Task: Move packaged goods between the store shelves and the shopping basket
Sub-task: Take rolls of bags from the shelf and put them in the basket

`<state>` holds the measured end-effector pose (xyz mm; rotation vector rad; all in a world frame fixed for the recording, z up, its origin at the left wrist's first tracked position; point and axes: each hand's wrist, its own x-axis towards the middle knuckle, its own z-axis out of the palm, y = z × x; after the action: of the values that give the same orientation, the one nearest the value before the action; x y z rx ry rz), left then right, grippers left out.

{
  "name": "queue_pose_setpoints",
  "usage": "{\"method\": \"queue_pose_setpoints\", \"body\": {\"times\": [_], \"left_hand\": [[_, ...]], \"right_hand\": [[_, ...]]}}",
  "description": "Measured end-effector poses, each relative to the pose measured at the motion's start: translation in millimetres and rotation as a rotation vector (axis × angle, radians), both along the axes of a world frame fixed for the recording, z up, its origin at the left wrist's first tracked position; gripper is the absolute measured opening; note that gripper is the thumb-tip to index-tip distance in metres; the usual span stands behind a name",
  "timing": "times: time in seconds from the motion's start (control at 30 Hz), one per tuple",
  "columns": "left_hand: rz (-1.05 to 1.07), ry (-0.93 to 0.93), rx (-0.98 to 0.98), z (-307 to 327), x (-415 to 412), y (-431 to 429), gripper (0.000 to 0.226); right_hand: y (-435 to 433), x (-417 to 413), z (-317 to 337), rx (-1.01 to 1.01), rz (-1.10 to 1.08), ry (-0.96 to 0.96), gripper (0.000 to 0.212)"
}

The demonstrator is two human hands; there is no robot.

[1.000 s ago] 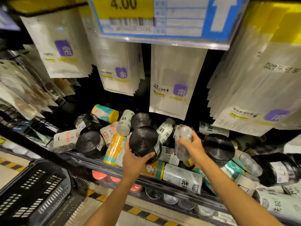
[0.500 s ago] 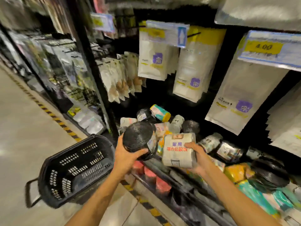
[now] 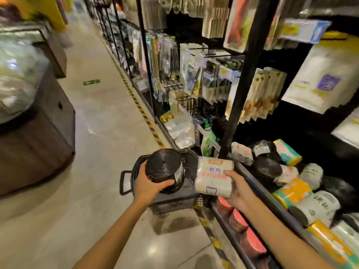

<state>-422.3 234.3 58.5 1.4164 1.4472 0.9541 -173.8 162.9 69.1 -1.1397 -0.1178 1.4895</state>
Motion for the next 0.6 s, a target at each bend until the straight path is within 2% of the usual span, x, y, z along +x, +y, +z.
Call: {"method": "queue_pose_setpoints", "body": {"times": [0.2,0.43,0.6], "left_hand": [[0.086,0.009,-0.061,-33,-25,47,0.105],[0.155,0.083,-0.195,-95,-5,145,0.105],[0.186,0.126,-0.334,-152,20,221,0.108]], "right_hand": [[74,-19,-30,-0.097,0.091,-0.002,0.016],[205,7,-105,-0.278,0.187,-0.128,0.032],[295,30,-171,-0.457,0.236,-0.204,0.034]]}}
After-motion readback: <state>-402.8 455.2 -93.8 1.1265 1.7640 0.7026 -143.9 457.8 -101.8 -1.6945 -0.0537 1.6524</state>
